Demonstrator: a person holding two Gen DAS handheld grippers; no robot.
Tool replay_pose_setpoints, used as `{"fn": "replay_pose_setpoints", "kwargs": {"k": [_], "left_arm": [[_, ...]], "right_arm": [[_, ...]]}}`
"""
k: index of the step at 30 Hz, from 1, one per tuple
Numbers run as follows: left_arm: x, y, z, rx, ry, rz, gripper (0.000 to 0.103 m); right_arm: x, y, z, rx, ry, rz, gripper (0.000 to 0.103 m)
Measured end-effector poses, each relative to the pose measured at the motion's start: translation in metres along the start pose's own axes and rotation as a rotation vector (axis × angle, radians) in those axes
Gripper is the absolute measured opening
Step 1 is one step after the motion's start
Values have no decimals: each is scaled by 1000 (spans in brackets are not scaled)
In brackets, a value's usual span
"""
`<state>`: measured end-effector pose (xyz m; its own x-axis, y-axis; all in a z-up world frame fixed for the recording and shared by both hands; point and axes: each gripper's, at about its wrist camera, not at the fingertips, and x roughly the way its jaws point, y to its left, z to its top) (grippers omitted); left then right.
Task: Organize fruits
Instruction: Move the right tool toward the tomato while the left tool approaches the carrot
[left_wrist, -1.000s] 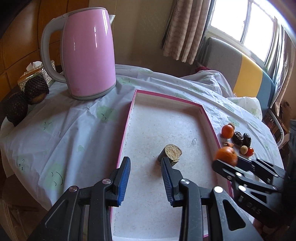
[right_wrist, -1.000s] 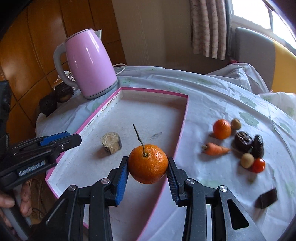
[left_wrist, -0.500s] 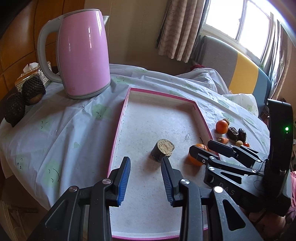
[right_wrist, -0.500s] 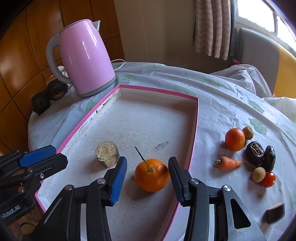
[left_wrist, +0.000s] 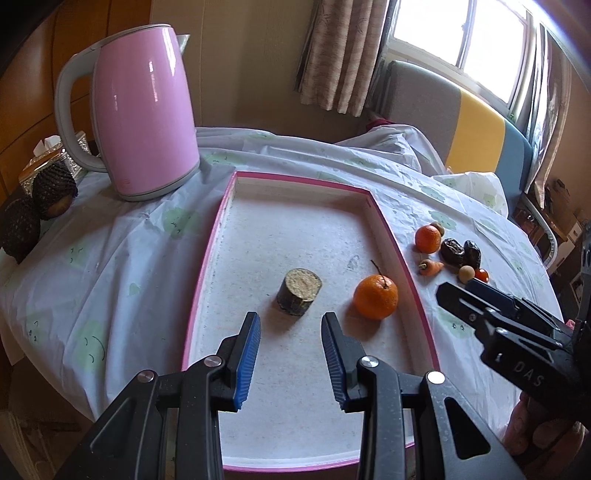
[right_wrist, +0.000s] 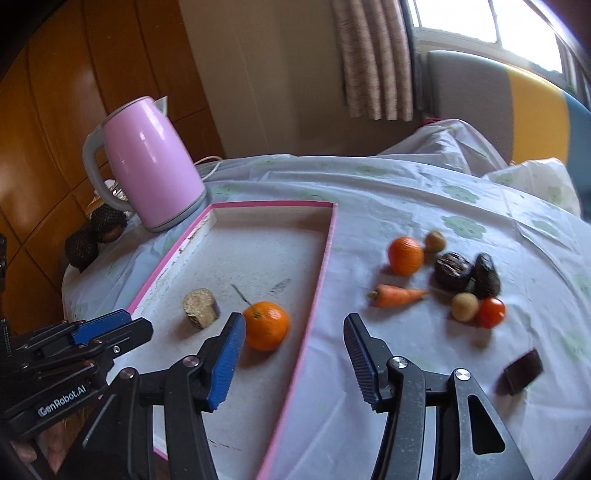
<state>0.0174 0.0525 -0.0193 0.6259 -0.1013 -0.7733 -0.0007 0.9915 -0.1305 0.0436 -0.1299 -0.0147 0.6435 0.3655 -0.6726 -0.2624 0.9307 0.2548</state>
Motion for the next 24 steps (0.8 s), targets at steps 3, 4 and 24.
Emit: {"fn": "replay_pose_setpoints", "kwargs": {"k": [3, 4, 24], "left_arm": [[1, -8, 1, 19, 4, -16, 34], [1, -11, 2, 29, 4, -19, 34], [24, -92, 23, 220, 55, -160, 34]], "right_arm": [[-11, -19, -7, 59, -11, -28, 57], [-14, -26, -9, 77, -13, -39, 57], [-53, -122, -34, 254, -40, -218, 57]]}}
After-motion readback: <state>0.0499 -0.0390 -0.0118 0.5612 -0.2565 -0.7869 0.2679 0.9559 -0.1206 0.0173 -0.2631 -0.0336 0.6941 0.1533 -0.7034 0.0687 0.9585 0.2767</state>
